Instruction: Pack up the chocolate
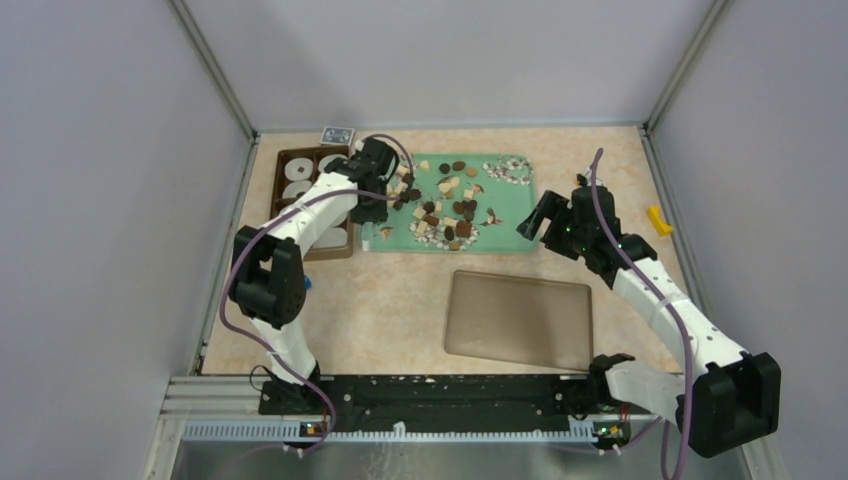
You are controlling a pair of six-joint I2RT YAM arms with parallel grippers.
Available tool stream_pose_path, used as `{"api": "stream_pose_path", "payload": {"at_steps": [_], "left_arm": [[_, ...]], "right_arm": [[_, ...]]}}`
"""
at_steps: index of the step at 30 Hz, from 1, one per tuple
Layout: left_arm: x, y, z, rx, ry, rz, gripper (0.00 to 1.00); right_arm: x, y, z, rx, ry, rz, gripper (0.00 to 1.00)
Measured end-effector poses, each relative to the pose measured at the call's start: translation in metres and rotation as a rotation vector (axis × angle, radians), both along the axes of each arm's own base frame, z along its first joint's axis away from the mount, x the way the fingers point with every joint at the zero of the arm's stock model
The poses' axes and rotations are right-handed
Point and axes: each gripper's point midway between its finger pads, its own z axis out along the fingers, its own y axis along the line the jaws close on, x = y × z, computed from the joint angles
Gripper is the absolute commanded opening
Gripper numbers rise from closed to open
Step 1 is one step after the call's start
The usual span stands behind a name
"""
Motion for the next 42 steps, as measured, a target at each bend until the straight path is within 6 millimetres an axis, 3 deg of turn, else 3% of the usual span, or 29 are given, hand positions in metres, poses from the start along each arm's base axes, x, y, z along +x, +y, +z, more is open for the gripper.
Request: {"api": "stream_pose_path", "payload": {"at_steps": [11, 19, 26, 34, 42], "left_arm": [[0.003, -0.003, 0.011, -0.02, -0.019, -0.008, 0.31], [0.006, -0.001, 0.057, -0.041, -0.117, -0.01, 0.32], [0.01, 0.021, 0.087, -0.019, -0.197, 0.029, 0.32], [0.023, 0.071, 0.084, -0.003, -0.195, 0.145, 0.32], [0.033, 0.089, 0.065, 0.014, -0.155, 0.183, 0.32]], "right_arm": [[0.0, 0.0, 0.0, 0.001, -0.001, 0.0, 0.8], [-0.001, 0.0, 0.001, 0.001, 0.0, 0.0, 0.8], [-0.001, 0.0, 0.003, 0.004, -0.008, 0.0, 0.8], [-0.001, 0.0, 0.003, 0.004, -0.009, 0.001, 0.8], [0.0, 0.0, 0.0, 0.001, 0.001, 0.001, 0.8]]}}
